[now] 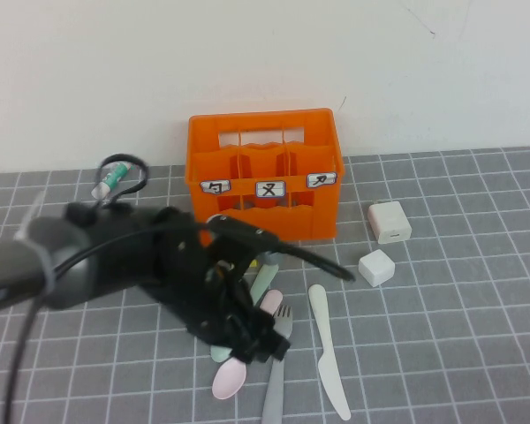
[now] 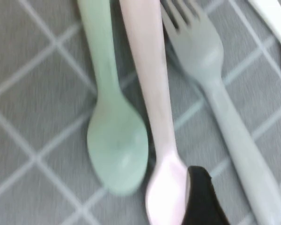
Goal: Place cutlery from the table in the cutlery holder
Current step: Pick up the spoon
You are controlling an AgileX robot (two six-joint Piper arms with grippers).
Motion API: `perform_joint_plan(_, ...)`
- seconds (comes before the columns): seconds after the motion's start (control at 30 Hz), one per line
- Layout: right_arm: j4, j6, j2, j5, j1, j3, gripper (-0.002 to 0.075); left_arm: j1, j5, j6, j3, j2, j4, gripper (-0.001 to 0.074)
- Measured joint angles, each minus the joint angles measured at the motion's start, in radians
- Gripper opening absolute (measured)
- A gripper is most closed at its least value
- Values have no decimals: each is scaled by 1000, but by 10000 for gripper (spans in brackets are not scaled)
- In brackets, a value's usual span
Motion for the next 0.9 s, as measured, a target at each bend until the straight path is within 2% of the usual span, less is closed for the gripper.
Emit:
perform_joint_plan(0.23,0,0,0,0,0,0,-3,0,5,2,-103,127,42,357)
perform_joint_plan(0.4,0,0,0,0,0,0,-3,0,-27,2,-117,176,101,357)
perform_joint_plan(0.73,0,0,0,0,0,0,-3,0,-127,2,-127,225,106,356)
perform_joint_plan(0.83,0,0,0,0,0,0,-3,0,-129,2,-127,227,108,299)
perform_joint_plan(0.9,0,0,0,0,0,0,-3,0,-129,2,-127,227,110,206)
